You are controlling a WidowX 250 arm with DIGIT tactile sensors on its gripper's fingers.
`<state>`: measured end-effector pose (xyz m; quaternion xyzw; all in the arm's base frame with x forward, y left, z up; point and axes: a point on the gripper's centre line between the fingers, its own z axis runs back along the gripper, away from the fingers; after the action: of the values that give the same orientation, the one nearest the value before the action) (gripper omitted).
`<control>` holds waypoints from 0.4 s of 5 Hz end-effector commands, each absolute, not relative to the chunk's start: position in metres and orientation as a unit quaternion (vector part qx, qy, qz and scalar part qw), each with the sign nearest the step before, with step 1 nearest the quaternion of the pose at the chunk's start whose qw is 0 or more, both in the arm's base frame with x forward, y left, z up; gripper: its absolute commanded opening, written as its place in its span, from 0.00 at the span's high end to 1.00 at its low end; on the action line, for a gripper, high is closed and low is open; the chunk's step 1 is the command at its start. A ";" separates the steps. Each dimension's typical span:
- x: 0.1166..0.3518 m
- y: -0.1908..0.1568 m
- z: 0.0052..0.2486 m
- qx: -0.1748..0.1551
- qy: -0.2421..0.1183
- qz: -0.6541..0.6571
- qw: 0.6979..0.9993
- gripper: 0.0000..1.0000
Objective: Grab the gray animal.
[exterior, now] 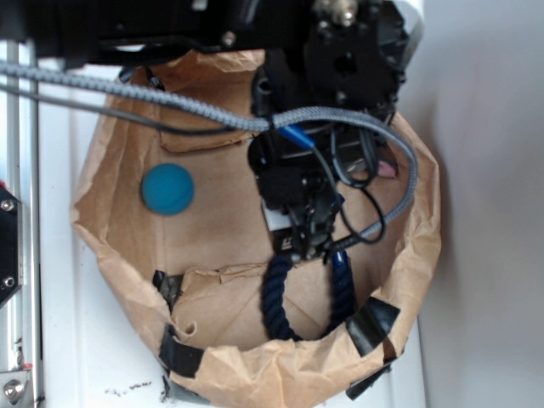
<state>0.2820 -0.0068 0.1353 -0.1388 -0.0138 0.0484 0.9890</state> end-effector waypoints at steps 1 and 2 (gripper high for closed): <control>0.302 0.015 0.133 -0.141 -0.068 0.069 0.985 0.00; 0.309 0.020 0.125 -0.139 -0.093 0.081 0.983 0.00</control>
<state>0.3040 0.0076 0.1137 -0.1412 -0.0728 0.0733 0.9846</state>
